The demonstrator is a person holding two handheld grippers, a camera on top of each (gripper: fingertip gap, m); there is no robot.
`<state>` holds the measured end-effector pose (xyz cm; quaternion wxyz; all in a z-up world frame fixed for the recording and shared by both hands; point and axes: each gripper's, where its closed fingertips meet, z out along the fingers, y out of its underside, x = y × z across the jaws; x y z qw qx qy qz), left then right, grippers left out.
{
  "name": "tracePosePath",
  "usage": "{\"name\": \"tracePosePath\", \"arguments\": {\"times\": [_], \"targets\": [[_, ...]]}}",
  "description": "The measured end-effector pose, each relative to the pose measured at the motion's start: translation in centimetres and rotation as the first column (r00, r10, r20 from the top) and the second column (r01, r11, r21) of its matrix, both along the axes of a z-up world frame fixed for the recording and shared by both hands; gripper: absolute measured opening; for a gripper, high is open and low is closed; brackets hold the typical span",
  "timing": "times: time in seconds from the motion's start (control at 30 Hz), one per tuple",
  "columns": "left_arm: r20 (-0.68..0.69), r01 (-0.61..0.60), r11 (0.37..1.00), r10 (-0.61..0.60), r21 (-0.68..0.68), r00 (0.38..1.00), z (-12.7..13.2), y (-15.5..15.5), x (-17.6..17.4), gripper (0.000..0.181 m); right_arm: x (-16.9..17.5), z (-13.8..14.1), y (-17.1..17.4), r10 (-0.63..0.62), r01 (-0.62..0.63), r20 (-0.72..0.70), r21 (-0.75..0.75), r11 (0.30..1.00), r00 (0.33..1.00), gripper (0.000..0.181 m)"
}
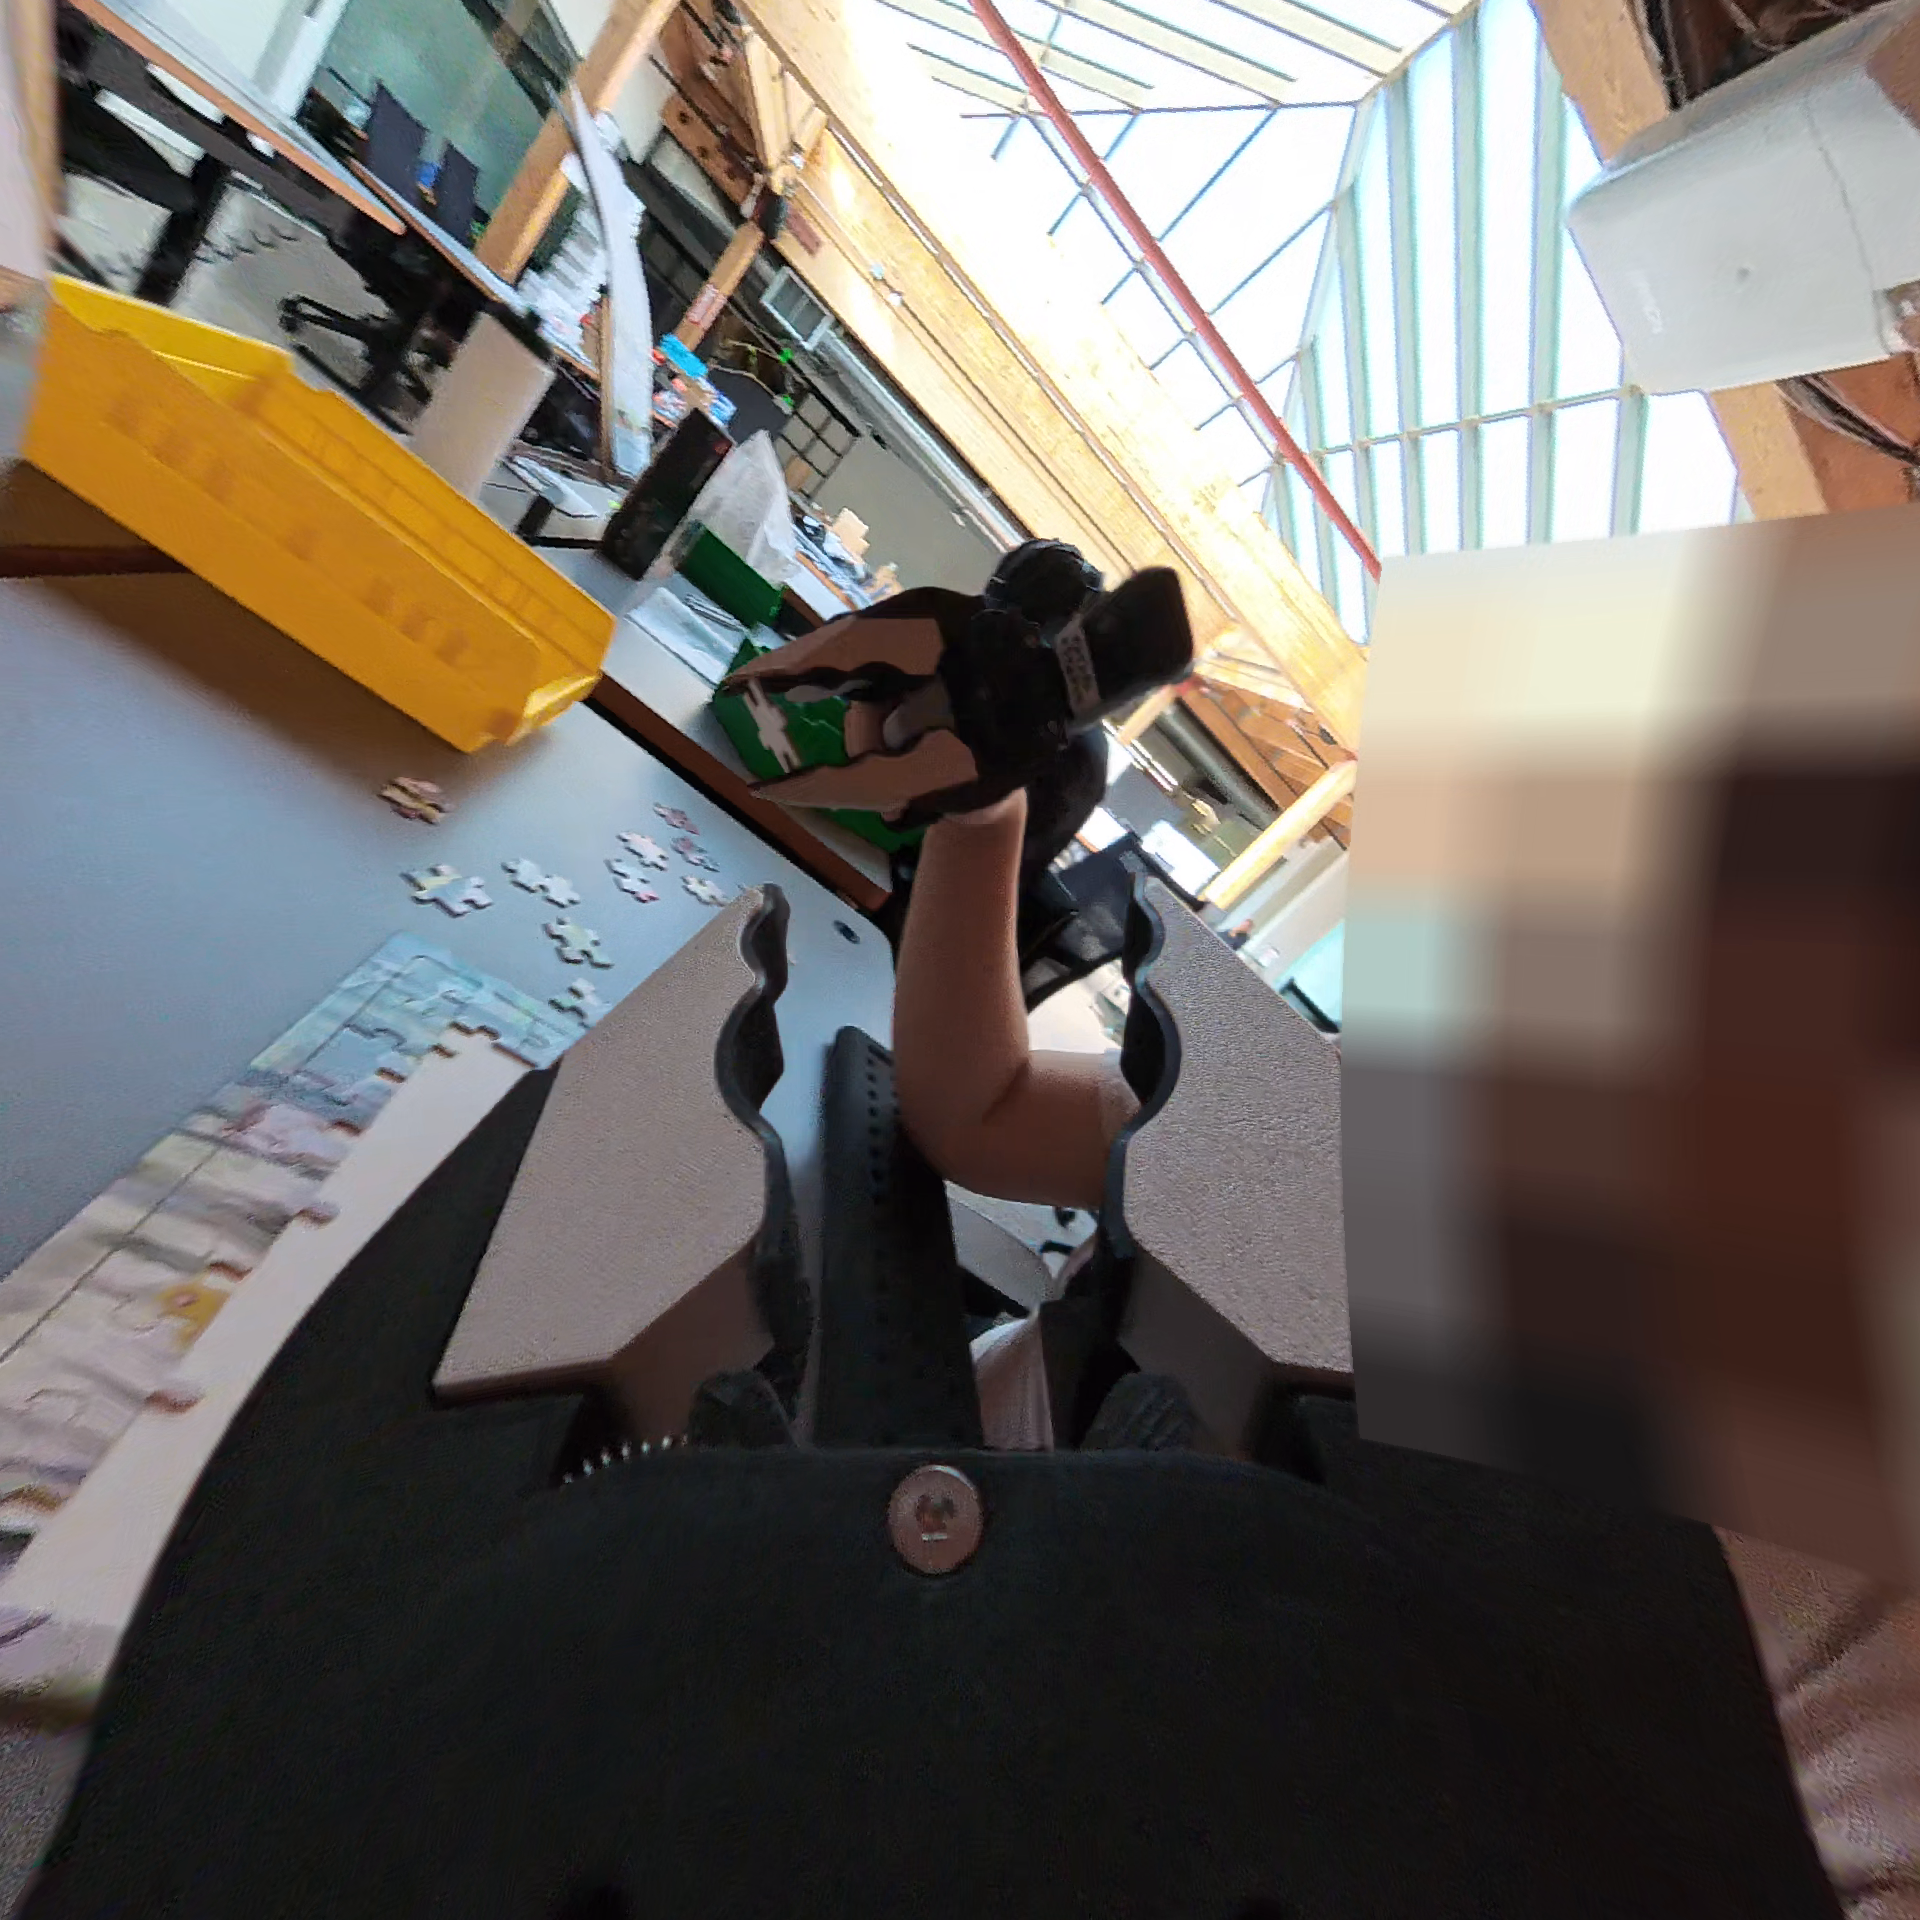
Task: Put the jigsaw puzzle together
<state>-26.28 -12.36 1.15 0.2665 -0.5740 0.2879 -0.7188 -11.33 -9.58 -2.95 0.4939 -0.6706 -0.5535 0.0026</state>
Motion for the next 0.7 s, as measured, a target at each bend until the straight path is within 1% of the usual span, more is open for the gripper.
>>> {"name": "tracePosePath", "arguments": {"times": [0.03,0.07,0.1,0.13,0.17,0.2,0.27,0.33,0.5,0.6,0.67,0.7], "targets": [[-0.02,-0.042,0.999,0.042,0.005,0.999,-0.8,0.7,-0.7,0.064,5.3,-2.9,1.1,-0.135,0.141,0.051,-0.153,0.978,0.99,0.034],[-0.043,-0.071,0.997,0.071,0.011,0.997,-1.5,1.2,-1.2,0.064,10.2,-5.6,2.0,-0.267,0.281,0.088,-0.273,0.92,0.96,0.034],[-0.06,-0.085,0.996,0.086,0.018,0.995,-1.9,1.3,-1.6,0.064,14.6,-8.0,2.8,-0.391,0.409,0.125,-0.356,0.84,0.912,0.034],[-0.072,-0.093,0.995,0.094,0.024,0.993,-2.2,1.3,-1.9,0.064,18.3,-10.5,3.0,-0.482,0.51,0.181,-0.426,0.747,0.857,0.034],[-0.081,-0.098,0.995,0.101,0.029,0.992,-2.3,1.3,-2.2,0.064,21.0,-12.6,2.7,-0.532,0.57,0.23,-0.482,0.665,0.815,0.034],[-0.088,-0.103,0.994,0.106,0.035,0.99,-2.3,1.3,-2.4,0.063,22.9,-14.4,2.5,-0.556,0.603,0.264,-0.514,0.61,0.788,0.034],[-0.103,-0.11,0.992,0.115,0.055,0.988,-2.1,1.2,-2.6,0.062,26.2,-16.9,2.7,-0.613,0.677,0.321,-0.511,0.53,0.722,0.035],[-0.123,-0.112,0.991,0.12,0.075,0.985,-2.1,1.0,-2.6,0.061,27.9,-18.6,2.5,-0.649,0.709,0.344,-0.537,0.456,0.678,0.035],[-0.132,-0.151,0.984,0.163,0.097,0.978,-1.9,1.6,-3.2,0.059,29.4,-20.8,2.0,-0.665,0.72,0.367,-0.575,0.388,0.651,0.034],[-0.134,-0.215,0.971,0.229,0.108,0.964,-2.0,2.6,-4.3,0.06,29.3,-20.9,2.2,-0.675,0.706,0.339,-0.593,0.387,0.655,0.036],[-0.153,-0.3,0.942,0.321,0.148,0.935,-2.0,3.8,-6.0,0.066,28.9,-20.4,2.4,-0.684,0.675,0.282,-0.614,0.41,0.672,0.045],[-0.158,-0.36,0.914,0.39,0.187,0.907,-1.7,4.6,-7.3,0.067,28.8,-19.7,2.6,-0.692,0.659,0.24,-0.614,0.434,0.68,0.048]]}}
